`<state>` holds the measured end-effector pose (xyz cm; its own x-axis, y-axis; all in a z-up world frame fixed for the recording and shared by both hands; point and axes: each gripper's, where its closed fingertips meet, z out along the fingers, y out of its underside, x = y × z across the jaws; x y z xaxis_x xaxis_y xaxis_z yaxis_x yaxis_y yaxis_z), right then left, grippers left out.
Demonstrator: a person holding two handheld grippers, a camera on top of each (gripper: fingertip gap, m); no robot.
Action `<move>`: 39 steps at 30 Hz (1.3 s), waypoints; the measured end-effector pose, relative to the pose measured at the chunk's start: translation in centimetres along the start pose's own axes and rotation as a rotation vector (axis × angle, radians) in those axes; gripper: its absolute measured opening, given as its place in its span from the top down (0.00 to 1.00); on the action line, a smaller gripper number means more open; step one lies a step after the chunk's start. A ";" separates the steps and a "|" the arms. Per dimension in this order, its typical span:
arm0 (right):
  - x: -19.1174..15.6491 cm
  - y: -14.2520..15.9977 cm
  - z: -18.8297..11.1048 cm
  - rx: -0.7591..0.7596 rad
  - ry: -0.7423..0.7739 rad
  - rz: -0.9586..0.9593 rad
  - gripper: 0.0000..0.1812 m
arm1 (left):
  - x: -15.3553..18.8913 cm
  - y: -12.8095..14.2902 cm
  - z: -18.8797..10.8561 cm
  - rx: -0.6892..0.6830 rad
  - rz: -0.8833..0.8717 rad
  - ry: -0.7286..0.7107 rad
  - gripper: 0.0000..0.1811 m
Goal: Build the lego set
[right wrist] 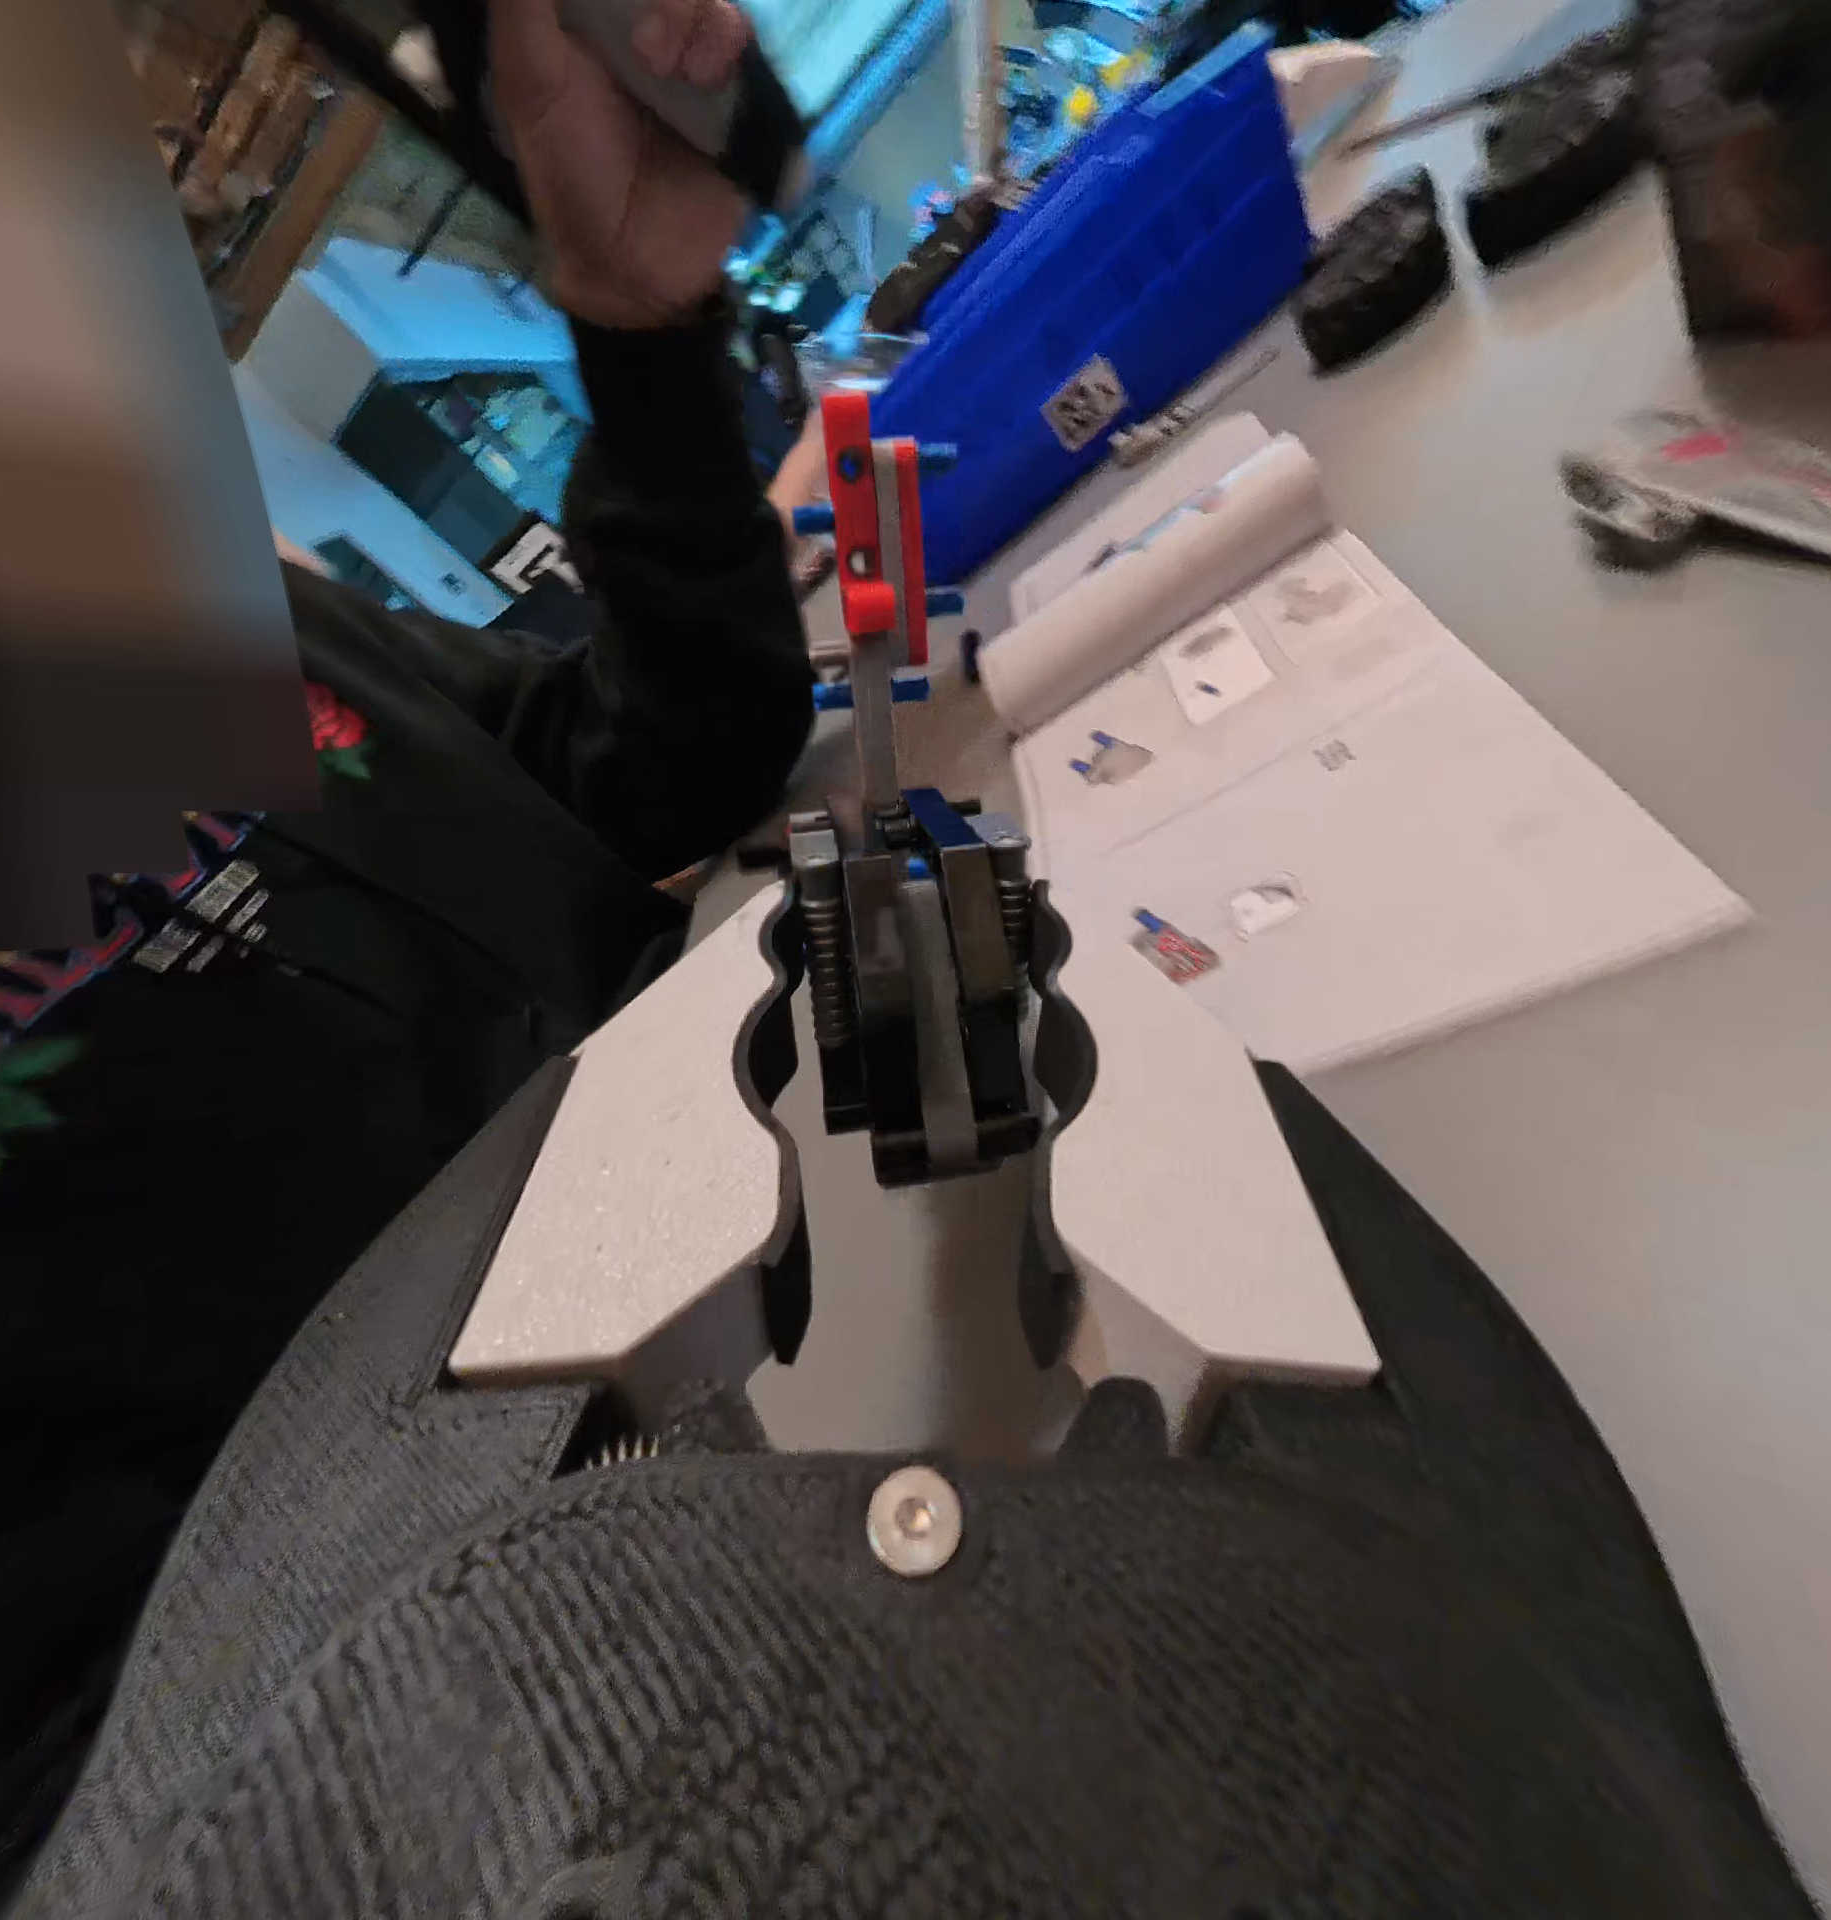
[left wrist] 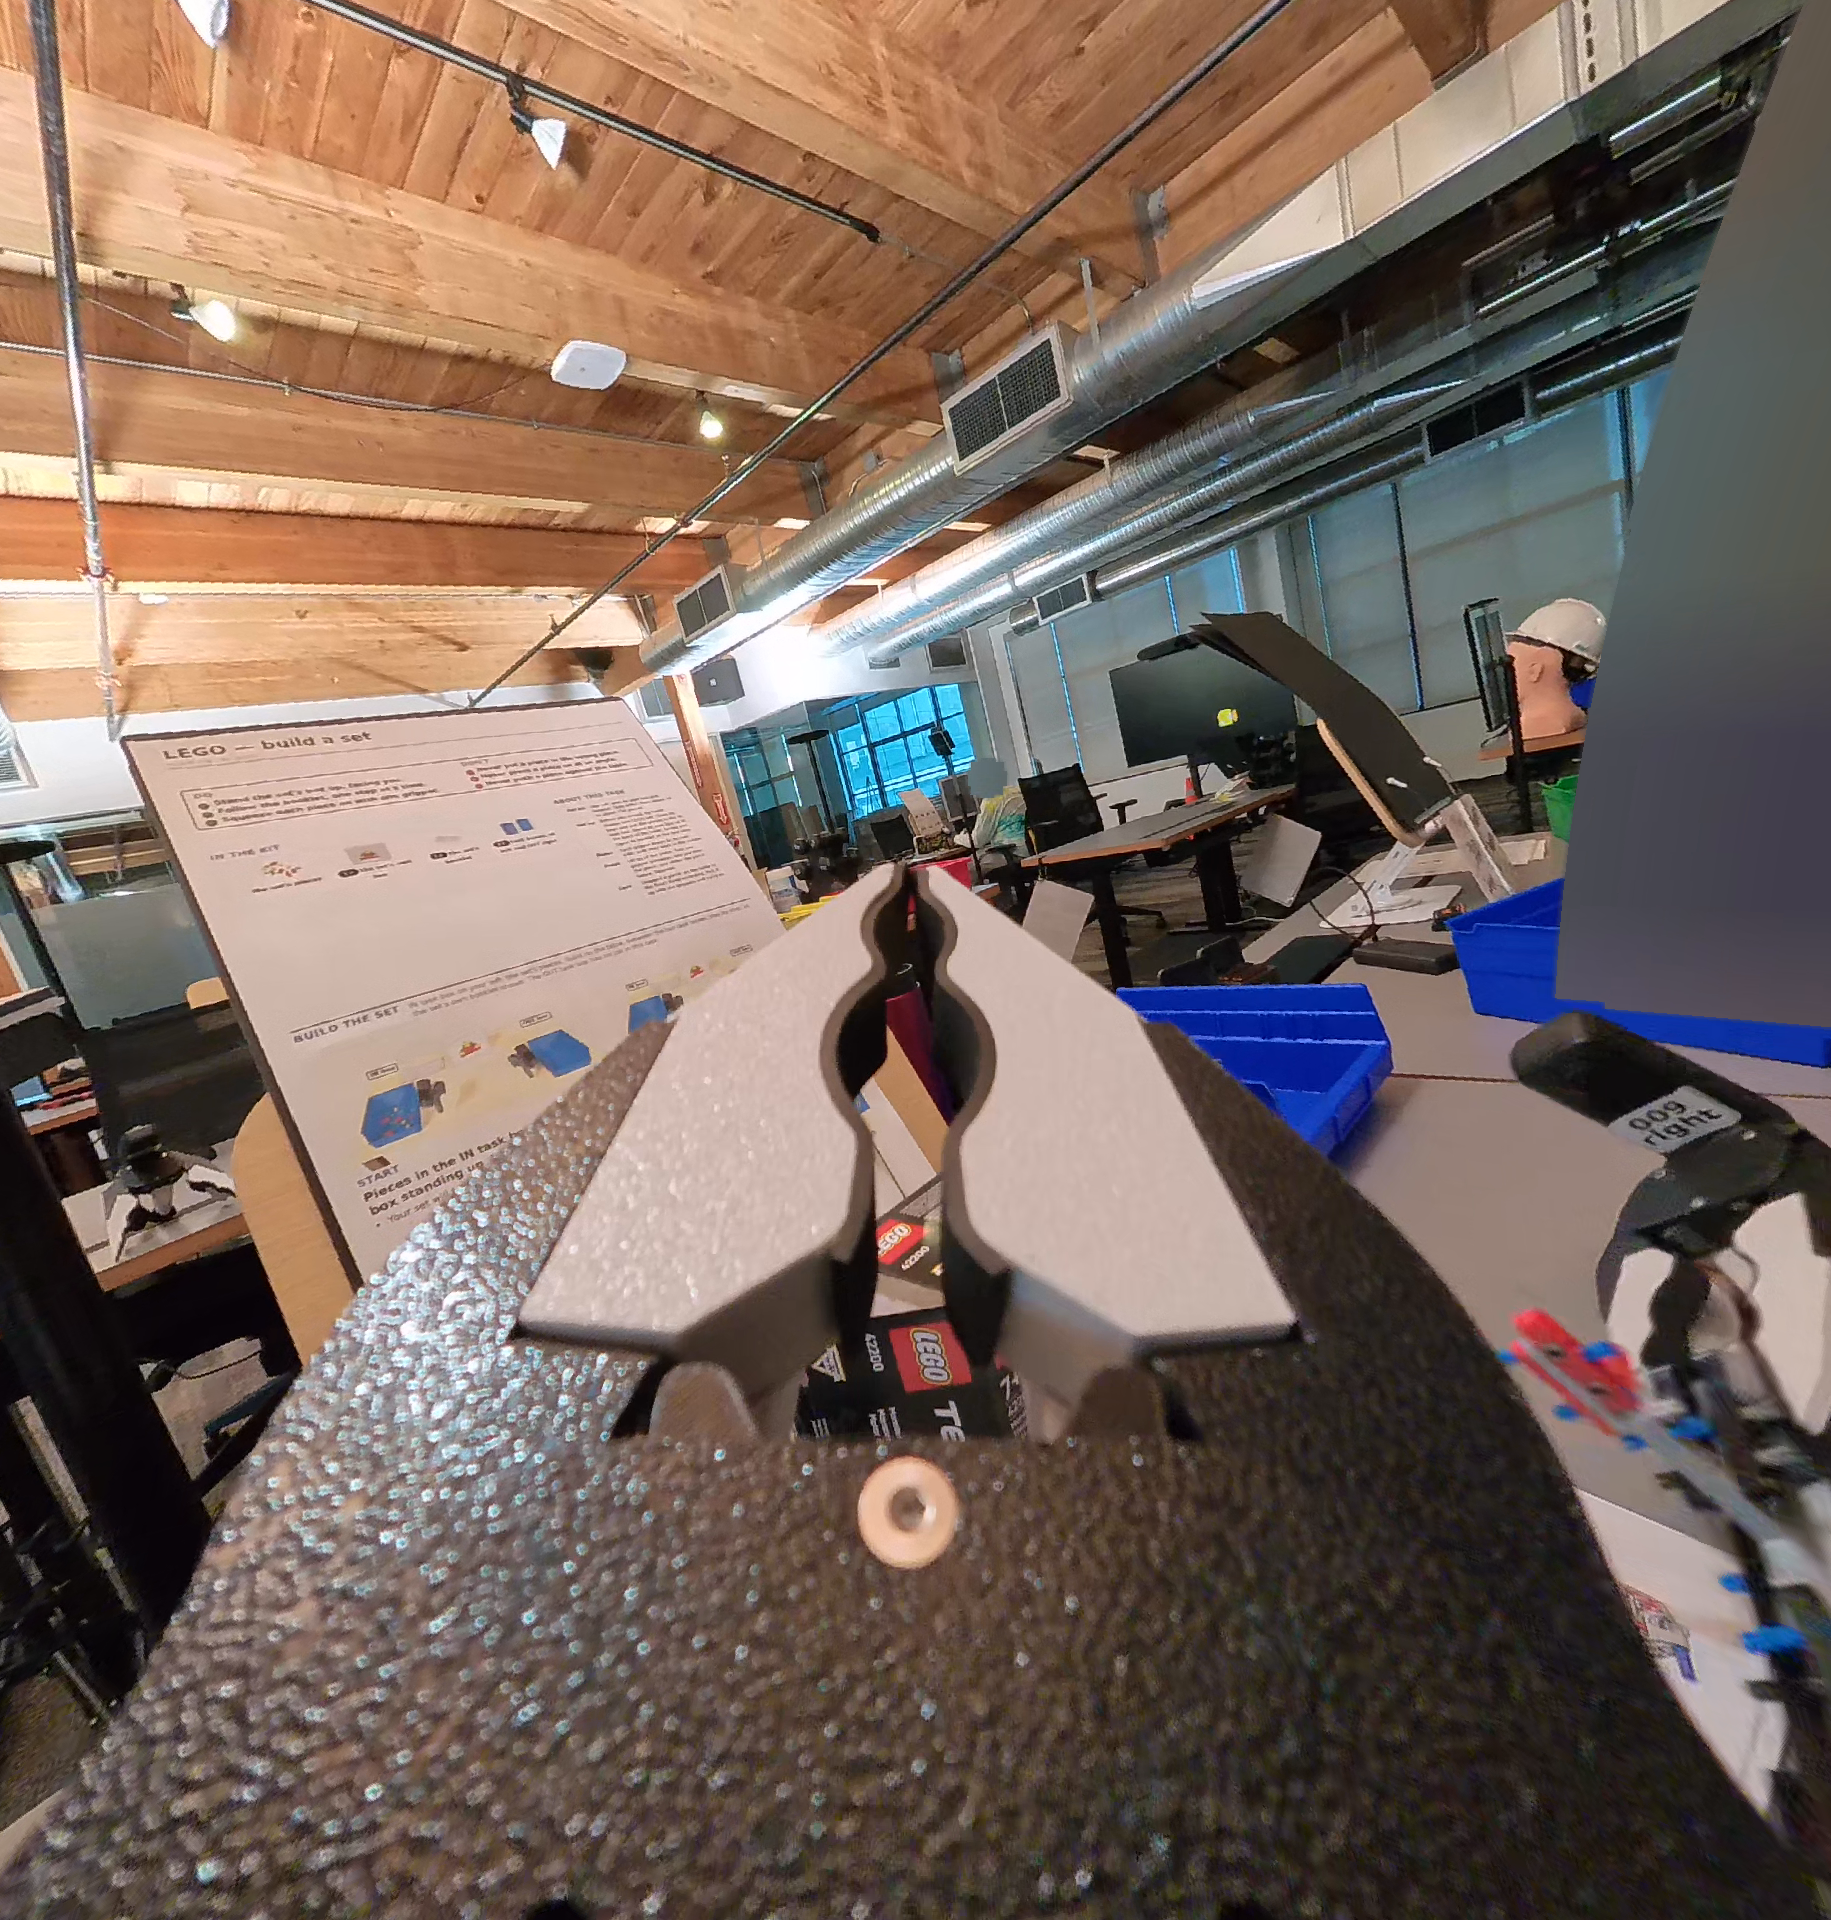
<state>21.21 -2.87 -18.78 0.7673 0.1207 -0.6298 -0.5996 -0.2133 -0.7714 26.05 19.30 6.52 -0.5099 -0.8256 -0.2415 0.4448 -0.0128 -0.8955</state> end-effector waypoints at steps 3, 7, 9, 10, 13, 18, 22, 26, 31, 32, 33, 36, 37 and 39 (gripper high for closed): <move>-4.0 -1.0 -0.8 0.098 -0.158 -0.226 0.79 | -0.2 -0.1 -0.1 0.003 0.000 -0.003 1.00; -5.9 -1.3 -1.4 0.171 -0.228 -0.324 0.79 | -0.5 -0.3 -0.3 0.014 -0.014 -0.008 1.00; -6.9 -1.9 -1.8 0.230 -0.276 -0.345 0.79 | -0.6 -0.1 -0.3 0.012 -0.021 -0.008 1.00; -7.9 -2.3 -2.2 0.272 -0.324 -0.364 0.79 | -0.7 -0.1 -0.3 0.012 -0.026 -0.006 1.00; -11.7 -3.6 -4.5 0.449 -0.512 -0.458 0.79 | -0.6 0.0 -0.2 0.012 -0.038 0.001 1.00; -16.2 -4.5 -10.4 0.756 -0.839 -0.552 0.79 | -0.7 -0.2 -0.3 0.019 -0.041 0.002 1.00; -16.6 -4.5 -12.8 0.865 -0.865 -0.599 0.79 | -0.7 -0.2 -0.3 0.020 -0.047 0.003 1.00; -16.6 -4.3 -12.3 0.843 -0.843 -0.602 0.79 | -0.4 0.0 -0.1 0.013 -0.047 0.011 1.00; -15.9 -4.4 -10.2 0.771 -0.755 -0.598 0.79 | 0.0 0.3 0.1 0.004 -0.043 0.021 1.00; -15.5 -4.5 -9.6 0.752 -0.715 -0.599 0.79 | 0.0 0.3 0.1 0.002 -0.043 0.022 1.00; -14.9 -4.7 -8.8 0.733 -0.649 -0.608 0.79 | 0.1 0.4 0.1 0.000 -0.044 0.024 1.00; -10.1 -6.2 -5.4 0.667 -0.231 -0.638 0.79 | 0.1 0.6 0.2 -0.004 -0.044 0.025 1.00; -7.8 -6.3 -4.2 0.609 -0.068 -0.644 0.79 | 0.0 0.6 0.2 -0.005 -0.044 0.024 1.00; -3.7 -5.8 -2.0 0.446 0.199 -0.674 0.79 | -0.2 0.6 0.1 -0.005 -0.048 0.021 1.00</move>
<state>22.28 -4.05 -11.82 0.9949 -0.0977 -0.0246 0.0009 0.2524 -0.9676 26.47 19.38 6.05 -0.5456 -0.8123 -0.2061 0.4162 -0.0492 -0.9079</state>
